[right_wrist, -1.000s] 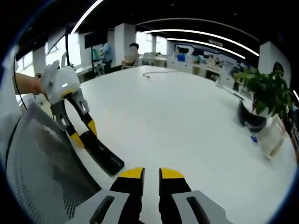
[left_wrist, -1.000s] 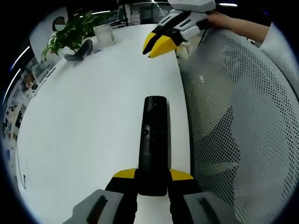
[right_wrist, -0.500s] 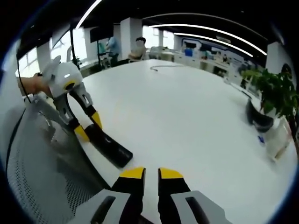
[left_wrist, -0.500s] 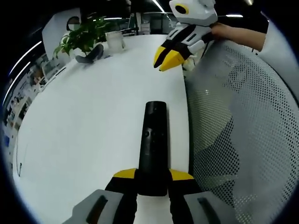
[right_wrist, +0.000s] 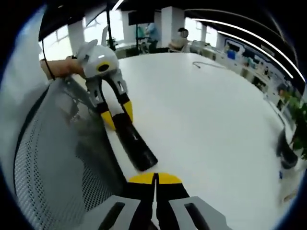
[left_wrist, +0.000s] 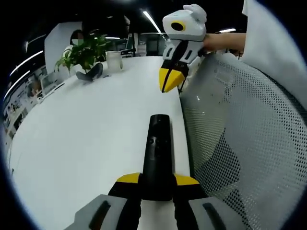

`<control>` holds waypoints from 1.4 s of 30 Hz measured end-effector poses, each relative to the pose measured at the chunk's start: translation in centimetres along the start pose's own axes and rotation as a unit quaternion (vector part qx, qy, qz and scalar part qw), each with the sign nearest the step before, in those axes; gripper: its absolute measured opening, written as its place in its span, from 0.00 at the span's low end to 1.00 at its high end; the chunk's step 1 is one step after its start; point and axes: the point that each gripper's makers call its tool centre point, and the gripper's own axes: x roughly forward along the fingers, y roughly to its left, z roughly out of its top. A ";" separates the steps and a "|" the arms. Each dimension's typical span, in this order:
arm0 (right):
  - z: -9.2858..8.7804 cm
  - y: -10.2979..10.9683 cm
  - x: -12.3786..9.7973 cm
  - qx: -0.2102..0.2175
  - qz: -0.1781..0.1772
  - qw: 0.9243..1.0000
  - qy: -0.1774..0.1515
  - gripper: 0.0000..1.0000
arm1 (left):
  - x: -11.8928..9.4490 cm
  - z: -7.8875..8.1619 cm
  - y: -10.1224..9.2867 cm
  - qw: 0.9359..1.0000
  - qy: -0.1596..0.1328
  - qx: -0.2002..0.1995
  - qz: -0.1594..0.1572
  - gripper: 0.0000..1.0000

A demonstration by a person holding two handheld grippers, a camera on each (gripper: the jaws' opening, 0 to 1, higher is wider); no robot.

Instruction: Press the specified remote control buttons in sequence, fully releasing each button before pressing the next.

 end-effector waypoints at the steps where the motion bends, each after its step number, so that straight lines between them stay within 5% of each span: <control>1: 0.1 0.1 0.2 -0.005 0.006 1.000 0.000 0.00 | 0.0 0.1 0.0 1.000 -0.001 0.000 0.000 0.24; 19: -0.1 1.4 3.8 -0.075 0.069 0.992 0.072 0.00 | 0.1 0.1 -0.1 1.000 -0.007 0.010 -0.005 0.24; 26: -0.2 1.5 4.4 -0.100 0.061 0.988 0.097 0.00 | 0.1 0.2 -0.1 1.000 -0.006 0.011 -0.005 0.24; 32: -0.3 1.5 4.4 -0.161 0.059 0.974 0.150 0.00 | 0.0 0.2 -0.1 1.000 -0.005 0.012 -0.005 0.24; 42: -0.3 1.2 4.5 -0.100 0.076 0.978 0.169 0.00 | 0.1 0.1 -0.2 1.000 0.000 0.018 -0.003 0.24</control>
